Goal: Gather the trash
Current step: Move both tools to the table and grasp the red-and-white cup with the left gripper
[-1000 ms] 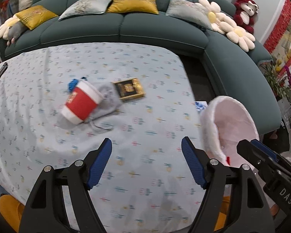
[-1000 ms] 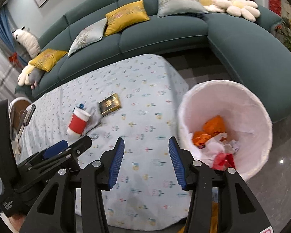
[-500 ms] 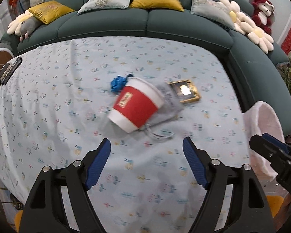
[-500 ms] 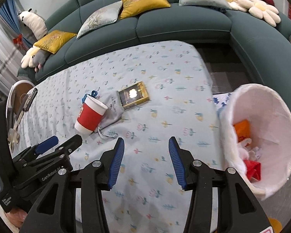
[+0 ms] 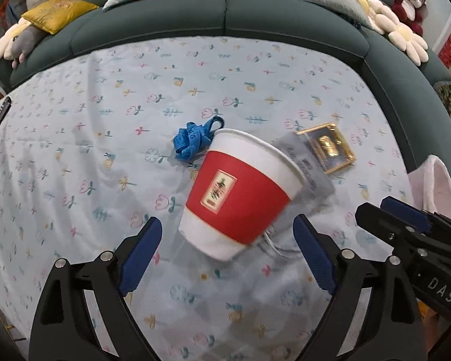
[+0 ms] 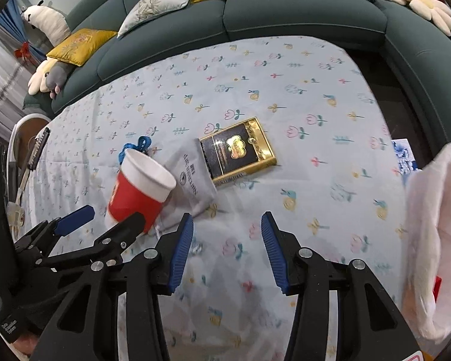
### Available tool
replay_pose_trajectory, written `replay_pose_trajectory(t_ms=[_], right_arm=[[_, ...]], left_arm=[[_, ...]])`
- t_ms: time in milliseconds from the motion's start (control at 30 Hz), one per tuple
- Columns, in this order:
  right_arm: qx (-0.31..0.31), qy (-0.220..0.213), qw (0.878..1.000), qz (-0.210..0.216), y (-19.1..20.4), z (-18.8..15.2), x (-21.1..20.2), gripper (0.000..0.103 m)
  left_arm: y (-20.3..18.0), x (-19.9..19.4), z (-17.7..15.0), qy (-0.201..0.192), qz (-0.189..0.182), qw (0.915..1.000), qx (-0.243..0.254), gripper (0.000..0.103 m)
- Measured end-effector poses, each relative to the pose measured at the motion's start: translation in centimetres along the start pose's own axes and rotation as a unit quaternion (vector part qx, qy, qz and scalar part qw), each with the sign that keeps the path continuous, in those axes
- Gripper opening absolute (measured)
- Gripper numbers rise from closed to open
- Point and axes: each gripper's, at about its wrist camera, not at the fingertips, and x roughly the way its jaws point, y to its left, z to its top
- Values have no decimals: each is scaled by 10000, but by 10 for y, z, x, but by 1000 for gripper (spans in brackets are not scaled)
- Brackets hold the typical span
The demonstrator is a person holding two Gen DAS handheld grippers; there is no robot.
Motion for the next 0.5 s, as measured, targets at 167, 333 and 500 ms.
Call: replay_pose_trajectory(t_ms=[167, 333, 500], right_arm=[[8, 120, 9999, 81, -1, 10, 18, 47], [5, 167, 9997, 190, 1, 17, 31, 46], [-5, 310, 9989, 352, 4, 20, 43, 24]], left_arm=[[10, 19, 9, 198, -174, 9996, -113, 84], [19, 29, 12, 322, -386, 9983, -282, 76], [21, 26, 10, 274, -478, 9980, -318, 73]])
